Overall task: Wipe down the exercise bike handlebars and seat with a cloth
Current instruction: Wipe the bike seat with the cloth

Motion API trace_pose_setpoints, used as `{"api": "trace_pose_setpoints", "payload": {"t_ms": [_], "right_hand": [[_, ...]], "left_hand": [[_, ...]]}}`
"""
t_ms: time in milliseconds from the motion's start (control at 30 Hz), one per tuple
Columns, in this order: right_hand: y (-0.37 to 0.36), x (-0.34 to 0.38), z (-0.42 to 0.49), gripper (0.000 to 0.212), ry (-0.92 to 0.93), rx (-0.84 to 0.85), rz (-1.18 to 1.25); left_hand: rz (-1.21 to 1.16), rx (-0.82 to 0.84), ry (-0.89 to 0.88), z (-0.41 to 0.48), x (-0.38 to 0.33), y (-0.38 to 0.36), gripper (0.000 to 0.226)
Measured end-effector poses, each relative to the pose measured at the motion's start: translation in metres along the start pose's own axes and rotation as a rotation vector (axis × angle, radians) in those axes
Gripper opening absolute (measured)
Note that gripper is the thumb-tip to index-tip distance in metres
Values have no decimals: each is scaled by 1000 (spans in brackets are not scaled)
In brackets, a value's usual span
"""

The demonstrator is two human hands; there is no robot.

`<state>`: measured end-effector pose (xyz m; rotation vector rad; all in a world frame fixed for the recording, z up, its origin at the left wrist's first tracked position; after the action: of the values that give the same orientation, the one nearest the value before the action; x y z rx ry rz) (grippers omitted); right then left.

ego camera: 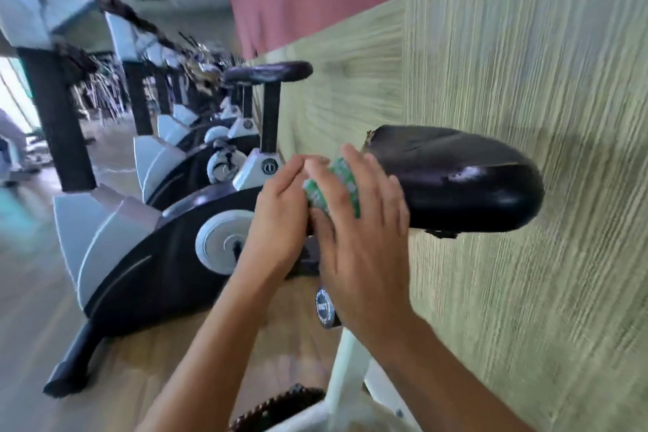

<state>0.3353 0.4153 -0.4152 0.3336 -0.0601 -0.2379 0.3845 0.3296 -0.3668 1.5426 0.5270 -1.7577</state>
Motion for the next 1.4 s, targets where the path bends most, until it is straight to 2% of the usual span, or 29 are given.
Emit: {"api": "trace_pose_setpoints", "payload": {"t_ms": [133,233,300,367,467,533,633,700,767,833,867,933,1000,1133,1267,1400], "right_hand": [[-2,-5,-4,47,4,-63,-84],[17,-35,1,47,-168,-168,-204],[23,-36,1,44,-238,-181,-162],[15,-19,4,44,-153,-72,-158],[15,-24,5,47,18,78,-287],[40,-56,4,42,-7,54,-358],[70,-85,0,35,-172,-92,-269],[69,-78,-1,33,-129,-115,-258],[65,-77,-6,31,7,-109,-238],[73,-102,-8,28,44,-192,-103],[77,-119,-12,28,-3,-266,41],[81,-149,-18,29,-253,-413,539],[77,-160,-20,32,-482,-474,959],[65,-169,-22,35,-486,-536,1110],[53,-184,1,36,-679,-451,1373],[52,-191,-6,27,-603,-475,1479]], "left_hand": [[18,11,16,-5,-6,-1,28],[126,-53,-10,-10,-10,-7,29],[228,-92,-42,-17,-15,-12,26],[323,-147,-93,-20,-15,-16,26],[591,-358,-258,-23,-6,-21,39],[794,-474,-362,-29,2,-34,46],[962,-517,-499,-39,9,-61,49],[1001,-493,-535,-39,12,-79,51],[966,-482,-564,-39,13,-88,51],[938,-494,-576,-39,12,-94,49],[939,-487,-582,-41,11,-99,50],[948,-456,-598,-44,10,-112,53],[939,-443,-606,-47,9,-125,54],[931,-485,-626,-45,8,-133,53],[972,-497,-632,-44,10,-132,53],[1062,-516,-643,-41,14,-134,56]]}}
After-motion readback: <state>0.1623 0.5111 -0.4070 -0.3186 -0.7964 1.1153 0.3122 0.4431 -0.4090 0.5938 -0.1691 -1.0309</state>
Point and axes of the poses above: each hand's wrist, its own z-axis towards the middle knuckle, its own y-axis out of the back of the hand, x = y × z, the point moved 2 cm from there along z, towards the middle knuckle, and after that the axes turned 15 degrees about y, right-handed, at the moved point
